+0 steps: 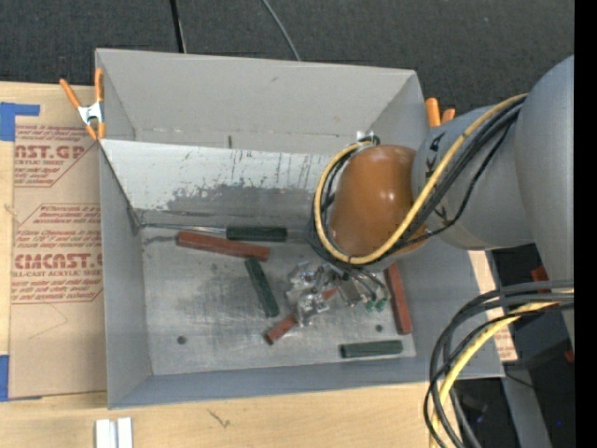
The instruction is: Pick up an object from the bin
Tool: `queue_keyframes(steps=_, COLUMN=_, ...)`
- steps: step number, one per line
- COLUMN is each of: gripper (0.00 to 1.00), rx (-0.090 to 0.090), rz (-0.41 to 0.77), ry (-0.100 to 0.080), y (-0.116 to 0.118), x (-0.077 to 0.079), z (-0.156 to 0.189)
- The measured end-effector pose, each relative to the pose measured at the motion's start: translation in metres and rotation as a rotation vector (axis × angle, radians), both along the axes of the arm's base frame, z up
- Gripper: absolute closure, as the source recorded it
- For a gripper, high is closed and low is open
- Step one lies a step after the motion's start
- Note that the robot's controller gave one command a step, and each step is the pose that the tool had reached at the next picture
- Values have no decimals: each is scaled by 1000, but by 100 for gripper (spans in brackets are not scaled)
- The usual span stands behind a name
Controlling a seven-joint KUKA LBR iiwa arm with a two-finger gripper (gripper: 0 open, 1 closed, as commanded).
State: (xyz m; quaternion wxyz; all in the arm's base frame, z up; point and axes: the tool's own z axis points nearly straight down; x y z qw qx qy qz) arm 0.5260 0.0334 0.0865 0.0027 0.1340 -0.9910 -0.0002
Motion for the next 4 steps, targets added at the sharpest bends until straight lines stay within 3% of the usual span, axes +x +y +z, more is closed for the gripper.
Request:
queue_keyframes(steps=1, gripper=0, rx=2, rz=-1, ry=-14, y=0, x=2, z=-1)
queue_keyframes(steps=2, gripper=100, rx=2, rz=-1, ry=-6, y=0, x=0, z=-3)
queue_keyframes(steps=3, gripper=100, rx=2, rz=-1, ry=-6, y=0, x=0, z=-3)
queue_keyframes(steps=4, gripper=100, rx=1, rz=28, ry=-8, y=-6, x=-1, z=140)
